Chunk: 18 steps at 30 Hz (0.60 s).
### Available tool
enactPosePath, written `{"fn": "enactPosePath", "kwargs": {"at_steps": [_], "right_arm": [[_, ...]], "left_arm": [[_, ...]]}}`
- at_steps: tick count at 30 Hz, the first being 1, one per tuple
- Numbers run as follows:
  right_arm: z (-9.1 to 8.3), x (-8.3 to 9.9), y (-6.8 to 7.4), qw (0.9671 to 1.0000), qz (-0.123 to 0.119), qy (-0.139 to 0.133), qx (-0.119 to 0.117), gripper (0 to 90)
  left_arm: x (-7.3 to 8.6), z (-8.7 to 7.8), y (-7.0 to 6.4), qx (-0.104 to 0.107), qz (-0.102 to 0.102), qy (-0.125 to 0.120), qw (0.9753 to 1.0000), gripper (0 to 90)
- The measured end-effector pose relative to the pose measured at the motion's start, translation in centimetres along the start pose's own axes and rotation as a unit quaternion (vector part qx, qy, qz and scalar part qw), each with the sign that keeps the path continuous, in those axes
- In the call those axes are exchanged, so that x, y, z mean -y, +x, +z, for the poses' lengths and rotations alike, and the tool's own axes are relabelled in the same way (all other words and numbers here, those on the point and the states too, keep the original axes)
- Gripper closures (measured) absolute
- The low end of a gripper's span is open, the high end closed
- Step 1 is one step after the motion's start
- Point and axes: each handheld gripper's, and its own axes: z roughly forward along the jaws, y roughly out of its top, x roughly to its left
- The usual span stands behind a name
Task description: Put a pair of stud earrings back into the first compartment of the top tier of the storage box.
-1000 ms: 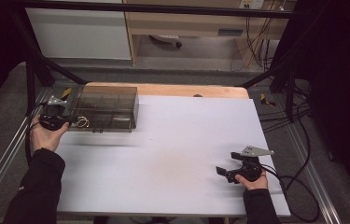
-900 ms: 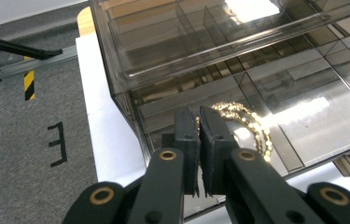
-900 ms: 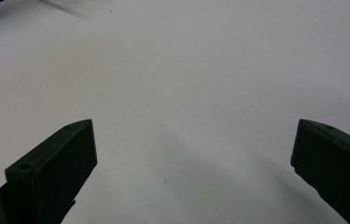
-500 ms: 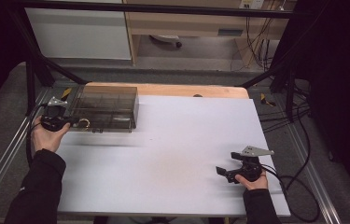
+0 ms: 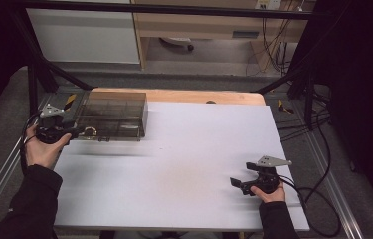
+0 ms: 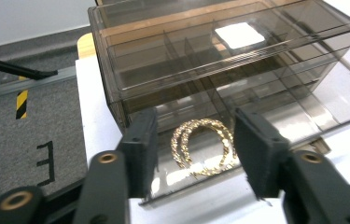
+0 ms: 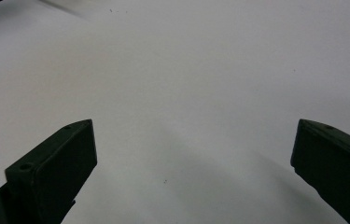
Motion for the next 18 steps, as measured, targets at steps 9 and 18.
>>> {"fn": "enactPosePath", "kwargs": {"at_steps": [9,18], "right_arm": [[0.0,0.0,0.0,1.0000,0.001,0.000,0.000,0.7],[-0.1,0.0,0.0,1.0000,0.003,0.000,0.002,0.7]], "left_arm": [[1.1,-1.0,-1.1,0.011,0.017,-0.004,0.9998,31.4],[2.2,-1.9,-2.8,0.039,0.039,-0.019,0.9983,15.7]]}}
